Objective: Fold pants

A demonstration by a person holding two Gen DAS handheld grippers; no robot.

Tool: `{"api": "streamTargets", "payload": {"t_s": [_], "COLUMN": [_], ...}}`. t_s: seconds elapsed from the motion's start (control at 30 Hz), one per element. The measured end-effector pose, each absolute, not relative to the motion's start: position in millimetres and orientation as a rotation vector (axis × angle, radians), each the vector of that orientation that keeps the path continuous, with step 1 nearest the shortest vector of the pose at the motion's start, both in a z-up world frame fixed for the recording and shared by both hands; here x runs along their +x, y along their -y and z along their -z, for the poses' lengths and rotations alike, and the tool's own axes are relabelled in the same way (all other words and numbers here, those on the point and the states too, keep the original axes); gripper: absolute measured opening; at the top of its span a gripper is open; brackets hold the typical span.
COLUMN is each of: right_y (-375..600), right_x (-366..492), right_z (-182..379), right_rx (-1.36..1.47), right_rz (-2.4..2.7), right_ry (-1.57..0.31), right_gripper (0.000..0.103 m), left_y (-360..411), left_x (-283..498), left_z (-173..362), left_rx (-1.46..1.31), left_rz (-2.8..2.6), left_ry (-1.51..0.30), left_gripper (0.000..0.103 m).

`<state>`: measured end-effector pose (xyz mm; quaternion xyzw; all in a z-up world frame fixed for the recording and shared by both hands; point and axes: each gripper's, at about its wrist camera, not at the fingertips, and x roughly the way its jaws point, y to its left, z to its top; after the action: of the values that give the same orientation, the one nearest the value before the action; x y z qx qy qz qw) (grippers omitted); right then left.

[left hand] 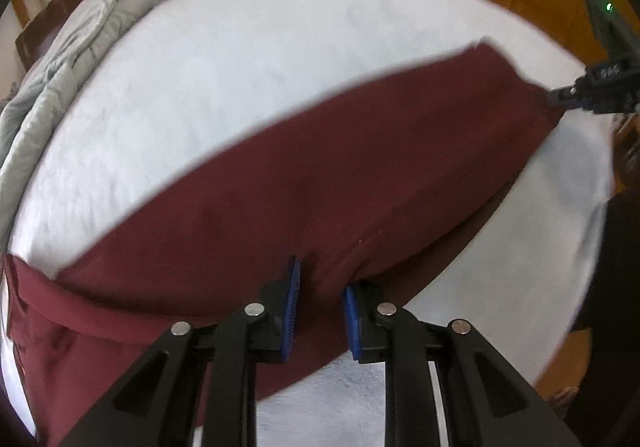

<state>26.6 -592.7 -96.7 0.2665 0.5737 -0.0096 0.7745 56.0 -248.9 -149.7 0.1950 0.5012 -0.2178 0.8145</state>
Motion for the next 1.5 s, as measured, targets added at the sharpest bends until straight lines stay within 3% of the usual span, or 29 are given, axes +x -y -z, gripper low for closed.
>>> {"api": "streamTargets", "payload": {"t_s": [0.1,0.2,0.23,0.4,0.43,0.63,0.87,1.0,1.5], "right_y": [586,571,567,528,510,396,314,279,291], "right_x": [31,33,31,28,32,64,103,96,82], "right_z": [94,75,69,35,30,54,104,138,139], "right_rx": [0.521,0.407,0.374,0.338,0.346,0.409,0.425,0.290,0.310], "right_rz": [0.035,0.068,0.086,0.029,-0.037,-0.390,-0.430,-0.404,-0.408], "right_ry": [-1.248,-1.237,-1.222,-1.119,-1.113,-1.196,-1.341,-1.469,-1.463], "right_gripper": [0.014,0.030,0.044,0.044,0.044,0.044,0.044,0.045,0.044], "left_y": [249,245,240,205,198,94,24,8,24], "left_x": [53,58,62,46,45,48,83,104,151], "left_z": [155,149,147,118,113,95,91,97,133], "left_rx": [0.380,0.345,0.330,0.145,0.118,-0.124,-0.264,-0.326,-0.266], "left_rz": [0.447,0.458,0.462,0.477,0.470,0.273,0.120,0.107,0.042], "left_ry": [-1.047,-1.067,-1.073,-1.092,-1.093,-1.119,-1.147,-1.202,-1.405], "left_gripper": [0.021,0.026,0.028,0.068,0.070,0.071,0.071,0.071,0.071]}}
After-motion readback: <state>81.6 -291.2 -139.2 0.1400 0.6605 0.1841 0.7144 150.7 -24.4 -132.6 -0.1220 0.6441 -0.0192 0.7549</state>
